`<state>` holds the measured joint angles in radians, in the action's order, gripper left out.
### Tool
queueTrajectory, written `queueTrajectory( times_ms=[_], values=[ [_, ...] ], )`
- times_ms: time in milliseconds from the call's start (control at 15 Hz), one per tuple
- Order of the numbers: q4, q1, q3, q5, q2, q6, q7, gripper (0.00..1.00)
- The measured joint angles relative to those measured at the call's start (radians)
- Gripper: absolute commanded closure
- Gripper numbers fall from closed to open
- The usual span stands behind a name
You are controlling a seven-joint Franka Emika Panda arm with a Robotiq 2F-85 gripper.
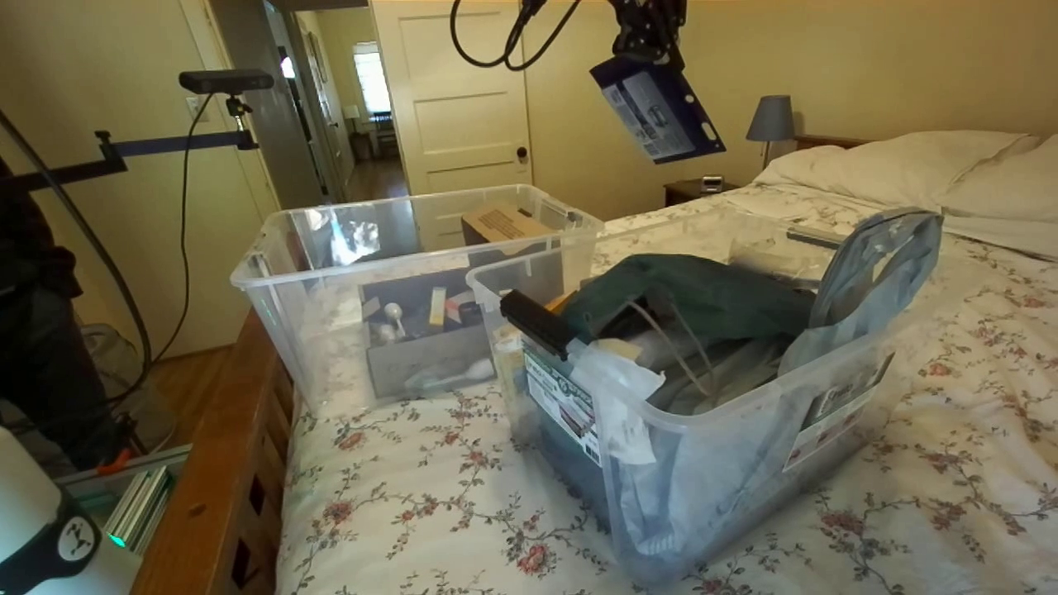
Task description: Shift the black pack to the storage bin on the left
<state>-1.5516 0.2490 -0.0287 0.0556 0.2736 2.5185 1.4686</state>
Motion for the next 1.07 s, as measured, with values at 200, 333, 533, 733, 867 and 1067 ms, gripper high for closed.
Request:
queueTrajectory(
  times_ms=[200,333,533,733,867,1067],
  values=[
    [-0.005,-0.005,0.005,0.001,-0.001,0.002,-0.018,1.0],
    [-0.029,-0.025,0.039,0.027,-0.022,0.007,-0.103,1.0],
    [-0.15,-0.055,0.083,0.079,-0.132,0.047,-0.261,1.0],
    [-0.3,-0.071,0.092,0.114,-0.267,0.105,-0.345,1.0],
    [-0.403,-0.078,0.096,0.118,-0.353,0.142,-0.351,1.0],
    [-0.567,-0.091,0.107,0.12,-0.478,0.197,-0.347,1.0]
  ],
)
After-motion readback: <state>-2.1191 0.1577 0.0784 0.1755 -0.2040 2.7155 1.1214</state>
